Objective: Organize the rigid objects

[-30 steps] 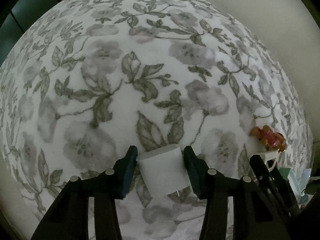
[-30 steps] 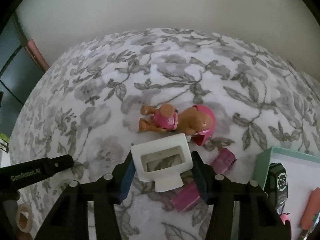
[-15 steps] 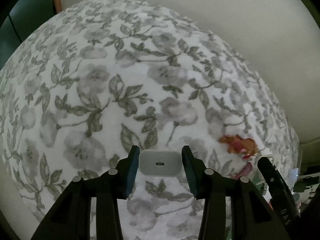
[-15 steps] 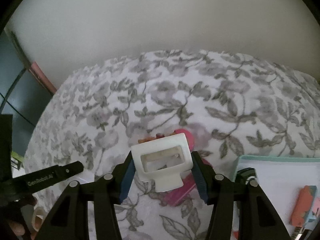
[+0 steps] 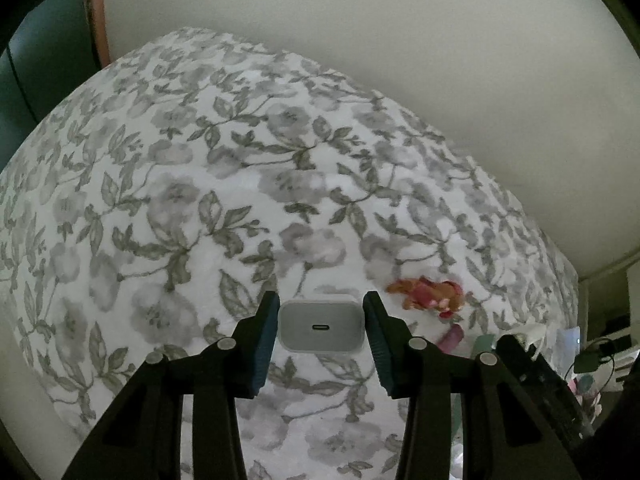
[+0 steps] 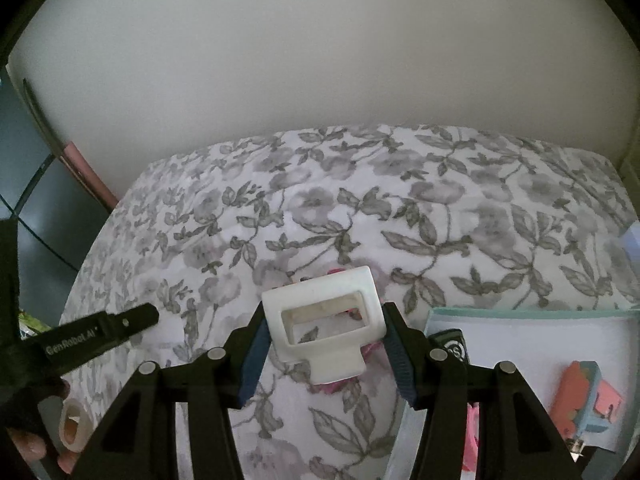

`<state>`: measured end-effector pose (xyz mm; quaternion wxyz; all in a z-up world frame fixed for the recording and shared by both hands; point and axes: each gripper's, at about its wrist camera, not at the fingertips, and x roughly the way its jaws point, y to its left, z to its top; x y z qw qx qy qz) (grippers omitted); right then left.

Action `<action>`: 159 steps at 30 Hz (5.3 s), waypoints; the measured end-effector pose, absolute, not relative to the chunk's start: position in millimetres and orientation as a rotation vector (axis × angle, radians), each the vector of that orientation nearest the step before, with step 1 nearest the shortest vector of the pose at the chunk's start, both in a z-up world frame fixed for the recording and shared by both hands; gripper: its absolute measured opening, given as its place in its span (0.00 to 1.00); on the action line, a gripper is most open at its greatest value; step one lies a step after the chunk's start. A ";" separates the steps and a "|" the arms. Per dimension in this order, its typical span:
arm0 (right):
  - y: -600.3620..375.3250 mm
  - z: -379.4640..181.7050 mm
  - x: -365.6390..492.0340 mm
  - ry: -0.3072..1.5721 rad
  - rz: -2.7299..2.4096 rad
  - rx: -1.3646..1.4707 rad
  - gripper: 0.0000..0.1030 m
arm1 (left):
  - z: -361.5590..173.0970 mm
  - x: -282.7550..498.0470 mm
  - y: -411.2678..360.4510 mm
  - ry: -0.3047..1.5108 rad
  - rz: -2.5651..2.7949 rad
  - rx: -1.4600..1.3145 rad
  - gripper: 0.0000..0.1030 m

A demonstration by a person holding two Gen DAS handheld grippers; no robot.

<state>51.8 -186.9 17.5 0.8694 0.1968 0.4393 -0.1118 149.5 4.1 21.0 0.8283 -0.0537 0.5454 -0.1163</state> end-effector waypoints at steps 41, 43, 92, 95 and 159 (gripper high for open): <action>-273.3 24.4 -81.8 0.951 -0.529 0.584 0.55 | 39.8 54.5 -108.7 1.136 -0.528 0.071 0.43; -283.7 19.7 -88.4 0.956 -0.551 0.612 0.55 | 38.3 48.6 -116.9 1.136 -0.549 0.089 0.43; -342.0 -34.2 -128.0 1.085 -0.684 0.765 0.56 | 3.9 -36.3 -216.4 1.146 -0.788 0.327 0.43; -340.9 -36.8 -126.3 1.095 -0.678 0.763 0.56 | 2.6 -35.1 -215.7 1.150 -0.778 0.327 0.43; -259.5 -8.8 -51.6 1.048 -0.488 0.473 1.00 | -16.6 114.5 -58.9 1.204 -0.257 -0.021 0.92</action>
